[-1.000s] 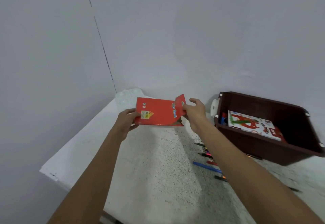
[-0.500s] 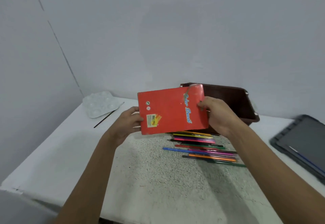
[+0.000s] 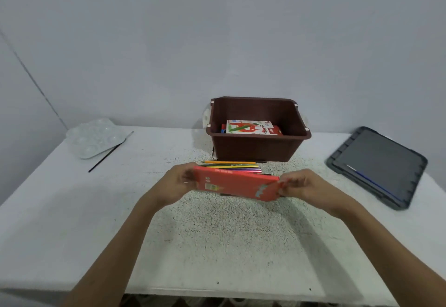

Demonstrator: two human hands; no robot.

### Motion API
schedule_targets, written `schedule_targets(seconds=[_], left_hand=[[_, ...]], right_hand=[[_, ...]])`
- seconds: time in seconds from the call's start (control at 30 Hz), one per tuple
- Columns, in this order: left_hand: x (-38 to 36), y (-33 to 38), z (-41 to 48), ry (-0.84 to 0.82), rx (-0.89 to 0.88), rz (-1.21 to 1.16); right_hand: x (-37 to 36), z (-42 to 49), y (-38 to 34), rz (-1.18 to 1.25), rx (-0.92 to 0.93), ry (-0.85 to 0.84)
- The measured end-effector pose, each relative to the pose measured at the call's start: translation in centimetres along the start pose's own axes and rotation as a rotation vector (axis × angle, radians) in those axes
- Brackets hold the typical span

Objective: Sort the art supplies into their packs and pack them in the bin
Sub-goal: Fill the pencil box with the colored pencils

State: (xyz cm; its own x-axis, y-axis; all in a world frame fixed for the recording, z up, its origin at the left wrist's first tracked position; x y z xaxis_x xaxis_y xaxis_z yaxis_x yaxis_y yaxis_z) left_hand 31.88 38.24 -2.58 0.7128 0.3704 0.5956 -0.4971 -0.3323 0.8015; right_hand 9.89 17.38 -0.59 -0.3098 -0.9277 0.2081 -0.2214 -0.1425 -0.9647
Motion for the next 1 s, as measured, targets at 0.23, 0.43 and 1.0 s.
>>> schedule_targets(seconds=[0.23, 0.43, 1.0], left_hand=[[-4.2, -1.1, -1.4, -0.085, -0.185, 0.461], [-6.1, -2.1, -3.2, -0.113, -0.296, 0.705], [-10.9, -5.1, -4.6, 0.025, -0.231, 0.747]], right_hand=[[0.1, -2.5, 3.2, -0.247, 0.000, -0.059], [-1.5, -3.4, 5.3, -0.563, 0.101, -0.142], [-0.2, -2.4, 8.5, -0.721, 0.154, 0.320]])
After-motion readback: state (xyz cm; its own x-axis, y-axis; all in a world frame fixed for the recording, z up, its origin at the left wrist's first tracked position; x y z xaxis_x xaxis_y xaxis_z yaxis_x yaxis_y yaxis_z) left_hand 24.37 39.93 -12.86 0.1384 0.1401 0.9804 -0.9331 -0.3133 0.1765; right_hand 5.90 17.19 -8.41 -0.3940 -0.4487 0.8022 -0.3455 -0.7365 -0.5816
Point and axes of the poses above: each hand's wrist, its own z-axis towards the middle knuckle, its own x-axis out of the back of the hand, y = z × x, the point moved 5 cm from there along z, towards the middle knuckle, and after that the axes turned 11 degrees about z, right-handed, at the moved point
